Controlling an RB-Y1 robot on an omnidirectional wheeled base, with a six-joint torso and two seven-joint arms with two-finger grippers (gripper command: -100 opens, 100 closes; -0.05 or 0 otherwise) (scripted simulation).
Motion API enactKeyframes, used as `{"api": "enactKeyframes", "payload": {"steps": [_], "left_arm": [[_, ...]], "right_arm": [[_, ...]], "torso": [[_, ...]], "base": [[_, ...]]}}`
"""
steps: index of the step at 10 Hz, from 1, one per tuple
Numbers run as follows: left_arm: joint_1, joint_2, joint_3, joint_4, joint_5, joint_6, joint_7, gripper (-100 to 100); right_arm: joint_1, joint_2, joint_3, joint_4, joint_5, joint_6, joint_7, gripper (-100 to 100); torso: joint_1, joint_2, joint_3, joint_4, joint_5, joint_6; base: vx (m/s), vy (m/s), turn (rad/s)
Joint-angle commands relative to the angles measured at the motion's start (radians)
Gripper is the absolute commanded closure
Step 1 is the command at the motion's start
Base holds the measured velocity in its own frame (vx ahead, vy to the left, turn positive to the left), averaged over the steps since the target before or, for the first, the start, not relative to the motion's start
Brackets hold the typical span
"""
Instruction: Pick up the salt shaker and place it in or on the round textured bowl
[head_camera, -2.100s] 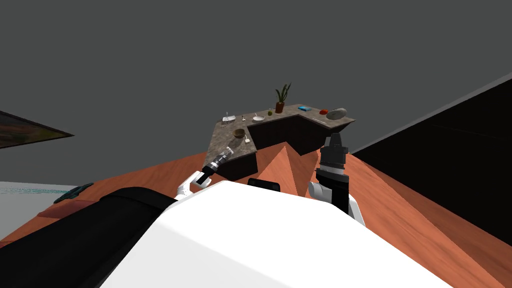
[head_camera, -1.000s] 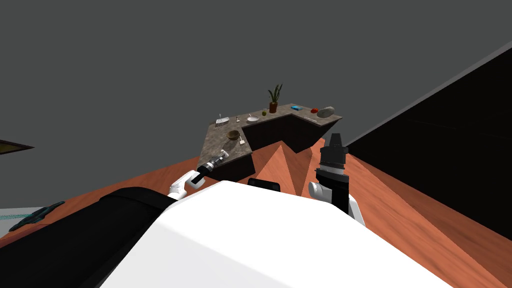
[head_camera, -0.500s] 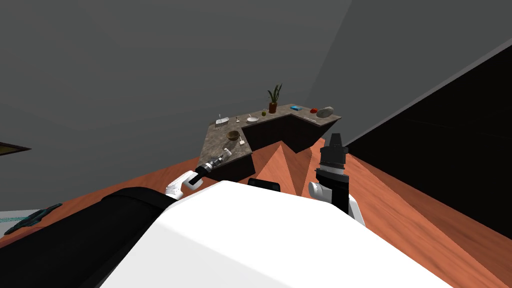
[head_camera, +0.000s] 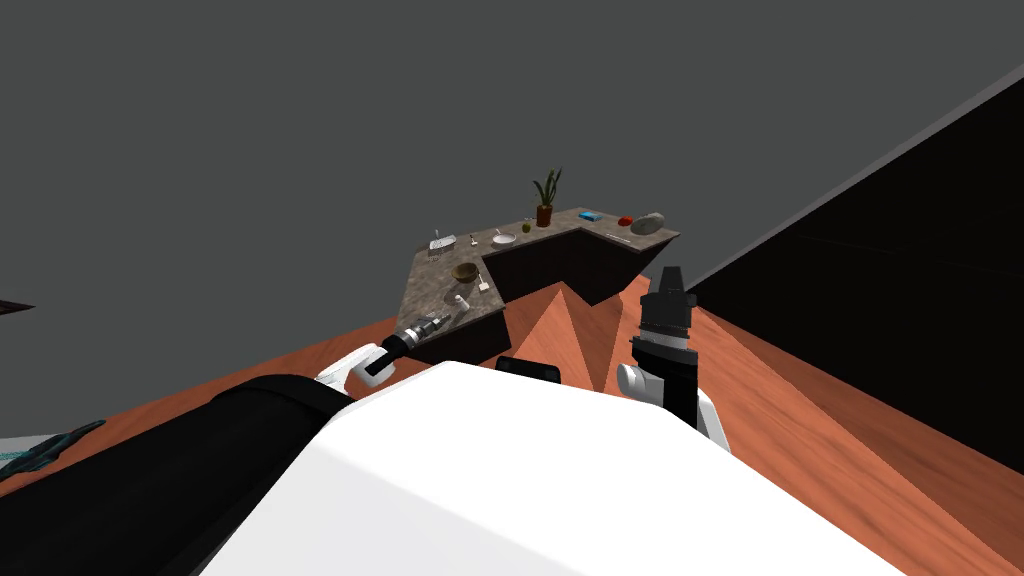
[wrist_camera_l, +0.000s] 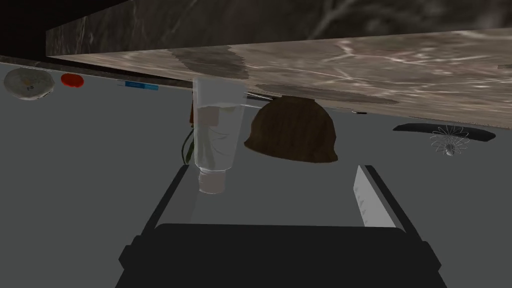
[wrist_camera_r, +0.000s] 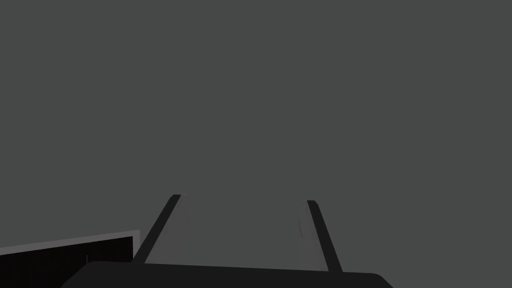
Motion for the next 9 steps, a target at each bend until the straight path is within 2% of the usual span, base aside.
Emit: {"api": "enactKeyframes", "payload": {"steps": [1, 9], "left_arm": [[0.029, 0.032, -0.005, -0.017, 0.006, 0.009, 0.03, -100], [0.181, 0.198, -0.011, -0.117, 0.032, 0.056, 0.164, -100]], "right_arm": [[0.0, 0.0, 0.0, 0.0, 0.0, 0.0, 0.0, 0], [0.0, 0.0, 0.0, 0.0, 0.0, 0.0, 0.0, 0]], "torso": [[0.0, 0.0, 0.0, 0.0, 0.0, 0.0], [-0.001, 0.0, 0.0, 0.0, 0.0, 0.0]], "base": [[0.015, 0.029, -0.048], [0.009, 0.02, -0.047]]}}
